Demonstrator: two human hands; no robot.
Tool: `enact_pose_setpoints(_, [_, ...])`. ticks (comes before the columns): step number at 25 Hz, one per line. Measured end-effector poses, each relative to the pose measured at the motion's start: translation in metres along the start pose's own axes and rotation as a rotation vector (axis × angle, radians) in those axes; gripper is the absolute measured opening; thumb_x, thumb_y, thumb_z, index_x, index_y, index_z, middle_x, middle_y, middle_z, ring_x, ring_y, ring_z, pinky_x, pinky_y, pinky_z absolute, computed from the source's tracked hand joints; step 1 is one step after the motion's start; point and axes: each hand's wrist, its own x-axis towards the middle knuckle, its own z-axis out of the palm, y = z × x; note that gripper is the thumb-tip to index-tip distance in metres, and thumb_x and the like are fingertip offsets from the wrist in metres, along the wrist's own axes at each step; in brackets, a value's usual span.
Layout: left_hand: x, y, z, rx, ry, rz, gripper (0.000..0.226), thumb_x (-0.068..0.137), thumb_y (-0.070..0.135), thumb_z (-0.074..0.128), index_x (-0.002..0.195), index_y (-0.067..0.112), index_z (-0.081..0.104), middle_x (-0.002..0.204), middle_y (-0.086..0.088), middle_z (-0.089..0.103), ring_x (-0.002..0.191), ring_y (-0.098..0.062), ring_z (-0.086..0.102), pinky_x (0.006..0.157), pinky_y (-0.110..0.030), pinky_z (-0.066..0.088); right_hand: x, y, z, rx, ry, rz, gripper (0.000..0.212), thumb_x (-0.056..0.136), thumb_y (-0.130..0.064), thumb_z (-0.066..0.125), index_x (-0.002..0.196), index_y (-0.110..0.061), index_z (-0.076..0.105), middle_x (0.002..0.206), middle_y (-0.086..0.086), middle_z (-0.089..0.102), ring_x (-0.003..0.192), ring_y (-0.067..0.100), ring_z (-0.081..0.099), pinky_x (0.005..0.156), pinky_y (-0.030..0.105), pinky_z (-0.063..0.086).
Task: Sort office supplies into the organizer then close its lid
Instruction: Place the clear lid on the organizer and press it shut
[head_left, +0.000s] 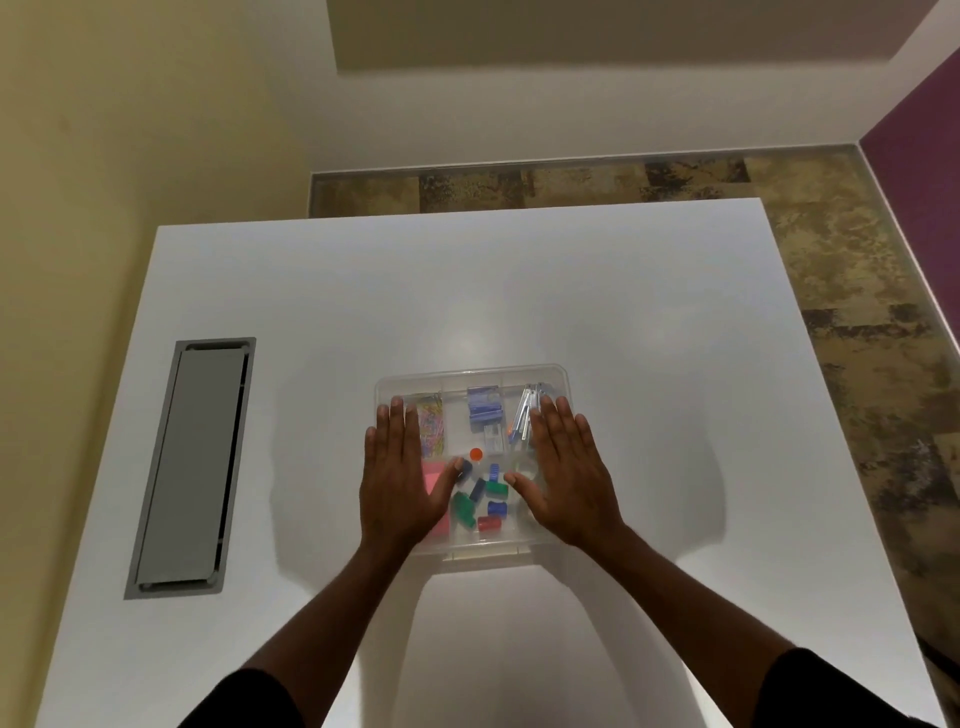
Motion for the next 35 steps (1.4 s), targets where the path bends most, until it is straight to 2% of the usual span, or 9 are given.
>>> enact_pose_setpoints(4, [0.047, -0.009, -0.011, 0.04, -0.015, 0.02, 0.101, 0.099, 0.077, 0.036, 0.17, 0.012, 0.006, 0.18, -0.013, -0.002, 0.167, -0.032, -0.004, 0.135, -0.054, 0.013, 0.055, 0.004, -0.009, -0.029, -0.042, -0.003, 0.101, 0.1, -0.077, 0.037, 0.169, -0.012, 0.001, 0.178, 0.007, -0.007, 0.164, 0.023, -0.012, 0.135, 0.046, 0.005])
enact_pose_setpoints(10, [0.058, -0.025, -0.001, 0.02, -0.082, 0.041, 0.102, 0.098, 0.079, 0.035, 0.17, 0.013, 0.005, 0.179, -0.012, -0.002, 0.166, -0.031, -0.005, 0.134, -0.058, 0.015, 0.075, 0.015, 0.0, -0.087, -0.101, -0.032, 0.102, 0.098, -0.083, 0.025, 0.169, -0.016, -0.003, 0.177, 0.004, -0.011, 0.164, 0.021, -0.013, 0.133, 0.05, 0.009])
enact_pose_setpoints(18, [0.056, -0.026, 0.004, -0.056, -0.033, 0.057, 0.109, 0.094, 0.078, 0.048, 0.17, 0.014, 0.003, 0.18, -0.008, -0.002, 0.167, -0.026, -0.007, 0.134, -0.057, 0.012, 0.074, 0.017, 0.002, 0.022, -0.015, -0.048, 0.101, 0.098, -0.079, 0.042, 0.169, -0.016, 0.008, 0.178, 0.002, 0.0, 0.165, 0.019, -0.005, 0.133, 0.048, 0.015])
enact_pose_setpoints(22, [0.055, -0.031, 0.003, -0.039, -0.063, 0.058, 0.108, 0.095, 0.077, 0.045, 0.17, 0.015, -0.002, 0.18, -0.006, -0.007, 0.166, -0.027, -0.01, 0.133, -0.063, 0.011, 0.071, 0.017, 0.001, 0.02, -0.025, -0.042, 0.105, 0.097, -0.08, 0.04, 0.169, -0.013, 0.004, 0.178, 0.004, -0.003, 0.165, 0.02, -0.007, 0.133, 0.049, 0.015])
enact_pose_setpoints(25, [0.05, -0.035, 0.004, -0.062, -0.034, 0.0, 0.107, 0.097, 0.075, 0.045, 0.17, 0.014, -0.005, 0.18, -0.007, -0.009, 0.166, -0.028, -0.01, 0.134, -0.06, 0.01, 0.067, 0.022, 0.002, 0.011, -0.022, 0.03, 0.11, 0.095, -0.084, 0.036, 0.168, -0.01, -0.002, 0.178, 0.006, -0.009, 0.164, 0.021, -0.011, 0.134, 0.047, 0.011])
enact_pose_setpoints(31, [0.055, -0.041, 0.01, -0.076, -0.011, -0.012, 0.103, 0.098, 0.075, 0.041, 0.17, 0.011, 0.004, 0.179, -0.012, 0.008, 0.167, -0.03, 0.005, 0.134, -0.056, 0.015, 0.069, 0.025, 0.011, 0.072, -0.013, 0.038, 0.116, 0.092, -0.087, 0.039, 0.168, -0.01, -0.001, 0.178, 0.006, -0.006, 0.165, 0.021, -0.009, 0.135, 0.044, 0.01])
enact_pose_setpoints(35, [0.056, -0.041, 0.008, -0.062, -0.048, -0.009, 0.107, 0.097, 0.078, 0.04, 0.17, 0.012, -0.004, 0.18, -0.01, -0.004, 0.167, -0.029, -0.005, 0.135, -0.056, 0.009, 0.068, 0.026, 0.01, 0.028, -0.007, 0.027, 0.115, 0.093, -0.086, 0.039, 0.168, -0.009, -0.002, 0.178, 0.007, -0.008, 0.164, 0.023, -0.01, 0.134, 0.047, 0.011])
